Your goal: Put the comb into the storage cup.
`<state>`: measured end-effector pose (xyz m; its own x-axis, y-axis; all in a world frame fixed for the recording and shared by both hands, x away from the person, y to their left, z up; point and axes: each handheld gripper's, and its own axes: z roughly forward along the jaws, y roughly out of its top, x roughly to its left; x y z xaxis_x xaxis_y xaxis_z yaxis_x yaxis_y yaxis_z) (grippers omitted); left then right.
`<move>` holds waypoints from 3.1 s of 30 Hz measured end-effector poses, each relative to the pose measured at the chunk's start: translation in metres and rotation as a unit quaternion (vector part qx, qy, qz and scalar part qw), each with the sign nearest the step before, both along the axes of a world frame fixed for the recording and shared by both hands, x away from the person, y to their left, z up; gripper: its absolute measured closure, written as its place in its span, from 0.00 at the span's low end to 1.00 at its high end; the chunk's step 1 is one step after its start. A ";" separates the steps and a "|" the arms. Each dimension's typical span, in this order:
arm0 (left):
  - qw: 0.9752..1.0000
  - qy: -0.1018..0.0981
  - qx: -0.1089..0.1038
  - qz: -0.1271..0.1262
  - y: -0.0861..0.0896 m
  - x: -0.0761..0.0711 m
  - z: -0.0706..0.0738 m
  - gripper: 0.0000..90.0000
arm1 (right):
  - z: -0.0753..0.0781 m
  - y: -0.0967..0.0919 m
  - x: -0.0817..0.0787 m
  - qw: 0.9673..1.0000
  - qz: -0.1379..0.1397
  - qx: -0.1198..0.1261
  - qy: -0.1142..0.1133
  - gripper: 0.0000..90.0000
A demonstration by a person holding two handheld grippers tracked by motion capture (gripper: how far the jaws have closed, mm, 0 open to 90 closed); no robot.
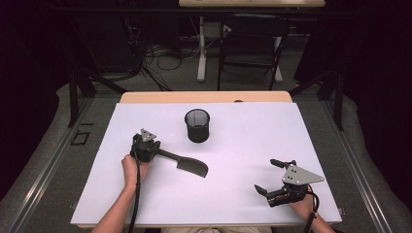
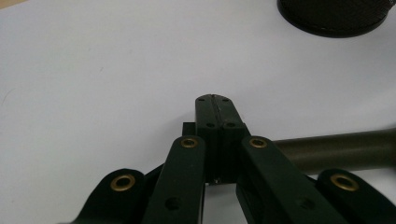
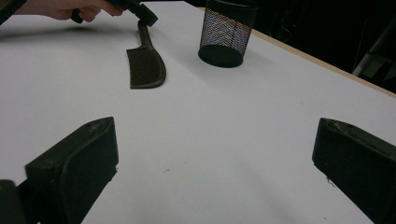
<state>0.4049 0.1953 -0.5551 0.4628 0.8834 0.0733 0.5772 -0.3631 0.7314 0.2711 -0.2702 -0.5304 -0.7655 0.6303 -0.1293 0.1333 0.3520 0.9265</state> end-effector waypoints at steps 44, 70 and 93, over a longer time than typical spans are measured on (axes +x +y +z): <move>0.996 0.063 0.024 -0.059 0.005 -0.017 0.001 1.00 | 0.000 -0.002 0.000 1.000 -0.002 0.001 0.001 0.01; 0.992 0.087 0.022 -0.084 0.006 -0.022 0.004 1.00 | 0.000 -0.002 0.001 1.000 -0.003 0.003 0.009 0.00; 0.992 0.054 0.016 -0.110 0.008 -0.026 0.016 0.75 | 0.000 -0.001 0.002 1.000 0.002 0.000 0.011 0.00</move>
<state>0.3792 0.2031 -0.5394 0.6503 0.7586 0.0400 0.5558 -0.5111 0.6556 0.2735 -0.2713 -0.5308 -0.7704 0.6278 -0.1112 0.1532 0.3517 0.9235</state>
